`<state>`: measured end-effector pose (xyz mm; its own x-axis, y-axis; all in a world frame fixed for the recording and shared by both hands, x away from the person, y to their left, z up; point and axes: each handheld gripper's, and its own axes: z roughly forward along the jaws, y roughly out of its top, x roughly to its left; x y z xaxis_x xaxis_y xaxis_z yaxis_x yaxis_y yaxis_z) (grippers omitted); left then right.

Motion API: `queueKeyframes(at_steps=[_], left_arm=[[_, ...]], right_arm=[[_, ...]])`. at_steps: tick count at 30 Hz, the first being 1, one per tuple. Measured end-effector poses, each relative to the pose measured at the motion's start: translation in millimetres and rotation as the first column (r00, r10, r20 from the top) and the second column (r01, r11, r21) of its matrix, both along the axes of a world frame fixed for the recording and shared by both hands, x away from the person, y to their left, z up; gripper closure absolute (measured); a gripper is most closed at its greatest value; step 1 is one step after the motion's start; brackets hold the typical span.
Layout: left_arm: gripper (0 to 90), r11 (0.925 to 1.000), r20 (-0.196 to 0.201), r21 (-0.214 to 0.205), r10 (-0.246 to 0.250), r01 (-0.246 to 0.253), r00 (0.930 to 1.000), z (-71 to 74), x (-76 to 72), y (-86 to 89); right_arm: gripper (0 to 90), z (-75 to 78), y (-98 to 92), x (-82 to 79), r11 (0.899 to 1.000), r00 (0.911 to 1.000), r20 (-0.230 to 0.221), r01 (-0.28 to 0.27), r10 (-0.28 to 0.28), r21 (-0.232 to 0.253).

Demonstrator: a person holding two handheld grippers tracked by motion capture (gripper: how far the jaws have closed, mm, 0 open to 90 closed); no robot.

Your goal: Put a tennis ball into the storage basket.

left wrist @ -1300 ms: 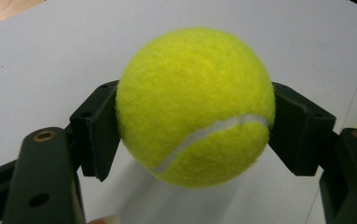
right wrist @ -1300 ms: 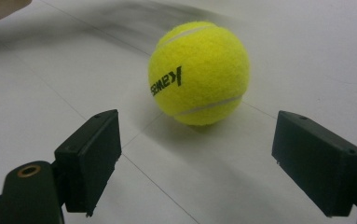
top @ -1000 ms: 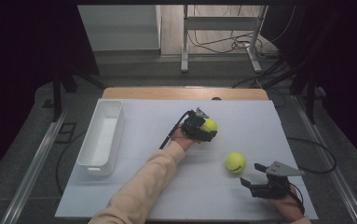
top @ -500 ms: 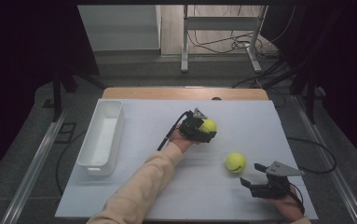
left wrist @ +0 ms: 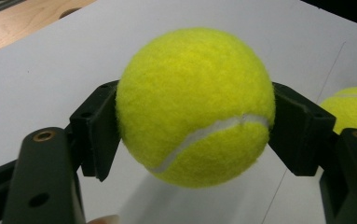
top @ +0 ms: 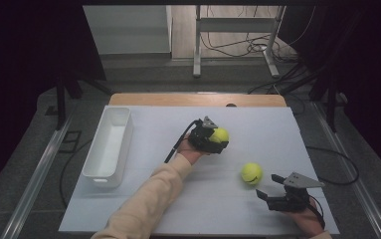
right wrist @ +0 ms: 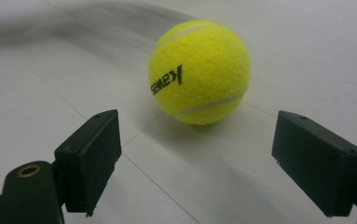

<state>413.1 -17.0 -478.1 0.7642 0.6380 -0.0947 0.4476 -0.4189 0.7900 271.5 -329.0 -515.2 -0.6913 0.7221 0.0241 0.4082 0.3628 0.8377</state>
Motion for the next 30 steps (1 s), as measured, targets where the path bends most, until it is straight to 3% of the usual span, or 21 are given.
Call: queueKeyframes(at_steps=[30], left_arm=[[26.4,0.9994,0.016,-0.031,0.013,-0.012,0.9998,8.3,-10.7,15.6]], right_arm=[[16.1,0.0,0.1,-0.1,1.0,1.0,0.0,0.003,-0.003,-0.007]])
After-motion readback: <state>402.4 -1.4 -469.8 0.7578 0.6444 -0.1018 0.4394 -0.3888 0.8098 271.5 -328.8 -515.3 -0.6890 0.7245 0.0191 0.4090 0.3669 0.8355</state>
